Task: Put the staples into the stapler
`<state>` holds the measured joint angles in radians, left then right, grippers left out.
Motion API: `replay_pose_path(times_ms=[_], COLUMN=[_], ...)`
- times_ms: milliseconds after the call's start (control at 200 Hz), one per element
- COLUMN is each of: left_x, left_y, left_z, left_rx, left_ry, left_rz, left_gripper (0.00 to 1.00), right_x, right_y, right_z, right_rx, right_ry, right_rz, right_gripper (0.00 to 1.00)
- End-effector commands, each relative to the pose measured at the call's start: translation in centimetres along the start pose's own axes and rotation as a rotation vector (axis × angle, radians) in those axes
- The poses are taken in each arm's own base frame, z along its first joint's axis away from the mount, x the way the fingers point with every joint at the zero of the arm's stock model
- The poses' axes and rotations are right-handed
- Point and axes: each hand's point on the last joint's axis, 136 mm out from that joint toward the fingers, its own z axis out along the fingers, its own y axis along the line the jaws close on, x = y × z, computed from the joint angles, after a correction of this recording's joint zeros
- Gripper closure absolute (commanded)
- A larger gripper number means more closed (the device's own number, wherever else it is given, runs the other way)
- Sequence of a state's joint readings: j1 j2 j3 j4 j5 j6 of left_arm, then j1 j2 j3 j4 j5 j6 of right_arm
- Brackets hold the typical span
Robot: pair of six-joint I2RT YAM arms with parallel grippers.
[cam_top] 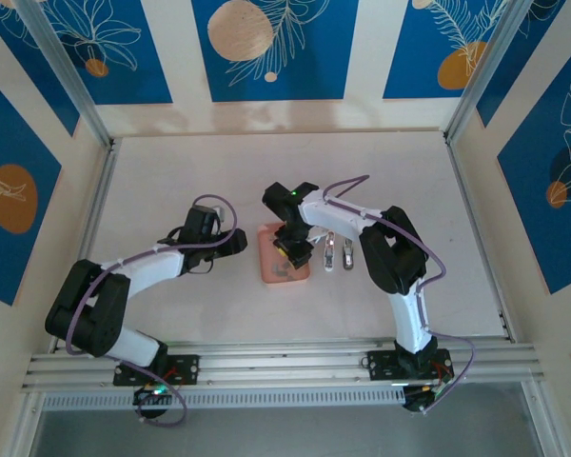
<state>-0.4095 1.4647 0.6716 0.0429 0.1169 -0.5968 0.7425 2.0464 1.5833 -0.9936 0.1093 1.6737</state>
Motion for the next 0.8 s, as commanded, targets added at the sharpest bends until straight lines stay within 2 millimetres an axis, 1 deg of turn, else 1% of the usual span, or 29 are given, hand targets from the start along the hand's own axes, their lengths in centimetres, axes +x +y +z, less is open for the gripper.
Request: replay_pose_path(times_ms=[0,115,255,415,600,795], left_x=[-0.2,-0.1,0.1,0.3,0.5,0.4], left_y=[0.9,1.0,1.2,1.3,1.5,1.5], left_z=[0.1,0.0,0.0,0.1,0.1,0.2], left_rx=[-0.023,-0.027,-0.032,-0.035,-0.038,-0.040], left_ry=[-0.020,-0.017,-0.014,-0.015,-0.012,-0.014], left_rz=[-0.016,-0.011,-0.011,-0.013,-0.015,-0.013], left_gripper=[0.33,0.32,0.32,0.32,0.32,0.32], right_x=[0.0,0.2,0.4,0.2,0.4,0.3], right_y=[-0.3,-0.3,-0.8,-1.5,-1.6,-1.2], right_z=[1.1,1.5,2.0,2.5,3.3,3.9], right_rx=[0.014,0.021,0.044,0.066,0.070,0.067], right_ry=[-0.015,-0.016,-0.003,-0.010,-0.005,-0.006], right_rz=[0.045,0.056,0.072,0.097,0.105,0.105], right_gripper=[0.57,0.59,0.59,0.60,0.61,0.62])
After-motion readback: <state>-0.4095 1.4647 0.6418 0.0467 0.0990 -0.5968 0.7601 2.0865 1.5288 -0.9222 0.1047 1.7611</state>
